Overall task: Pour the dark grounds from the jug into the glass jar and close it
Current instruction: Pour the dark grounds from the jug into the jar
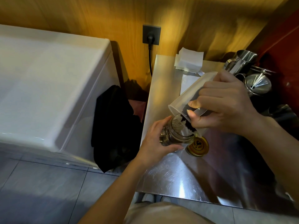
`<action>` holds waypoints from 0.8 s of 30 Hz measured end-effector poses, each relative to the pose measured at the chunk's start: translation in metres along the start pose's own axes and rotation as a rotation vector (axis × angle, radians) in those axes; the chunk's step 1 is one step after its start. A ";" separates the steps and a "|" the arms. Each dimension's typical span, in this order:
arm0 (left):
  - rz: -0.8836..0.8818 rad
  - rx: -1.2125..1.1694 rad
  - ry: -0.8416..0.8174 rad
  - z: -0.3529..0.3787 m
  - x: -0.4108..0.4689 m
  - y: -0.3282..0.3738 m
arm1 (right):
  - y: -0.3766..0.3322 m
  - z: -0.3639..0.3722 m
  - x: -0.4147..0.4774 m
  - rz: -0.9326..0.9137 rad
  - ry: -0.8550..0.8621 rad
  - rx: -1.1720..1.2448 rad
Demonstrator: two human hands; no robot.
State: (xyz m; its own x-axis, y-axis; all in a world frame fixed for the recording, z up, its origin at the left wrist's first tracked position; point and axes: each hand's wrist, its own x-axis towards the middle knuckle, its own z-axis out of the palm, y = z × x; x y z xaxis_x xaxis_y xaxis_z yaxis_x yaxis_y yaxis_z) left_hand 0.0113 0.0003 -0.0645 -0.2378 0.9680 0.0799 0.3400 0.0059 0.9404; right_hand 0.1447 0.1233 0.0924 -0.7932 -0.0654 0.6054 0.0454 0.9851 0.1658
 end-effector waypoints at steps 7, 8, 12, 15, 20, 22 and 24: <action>0.004 0.025 -0.001 0.000 0.001 -0.002 | -0.002 0.000 -0.001 -0.002 0.038 -0.016; 0.008 0.022 0.002 0.000 0.001 -0.002 | -0.003 0.001 -0.001 0.000 0.037 -0.019; 0.013 0.014 0.004 0.001 0.001 -0.001 | -0.002 -0.003 -0.001 0.004 0.032 -0.004; 0.018 0.002 0.005 0.001 0.001 -0.002 | -0.002 -0.003 -0.001 -0.003 0.022 -0.007; 0.011 0.011 0.000 0.001 0.000 -0.003 | 0.000 -0.004 0.001 0.003 -0.002 -0.017; 0.010 0.012 0.002 0.001 0.001 -0.002 | 0.000 -0.004 0.001 -0.005 -0.004 -0.011; 0.015 0.014 0.006 0.001 0.000 -0.002 | -0.002 -0.003 0.001 -0.012 -0.007 -0.011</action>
State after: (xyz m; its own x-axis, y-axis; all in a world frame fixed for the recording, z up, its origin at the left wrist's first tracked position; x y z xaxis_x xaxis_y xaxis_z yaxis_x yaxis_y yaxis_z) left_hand 0.0116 0.0010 -0.0669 -0.2377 0.9666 0.0963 0.3566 -0.0054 0.9342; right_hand 0.1460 0.1209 0.0947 -0.7978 -0.0758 0.5981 0.0424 0.9825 0.1811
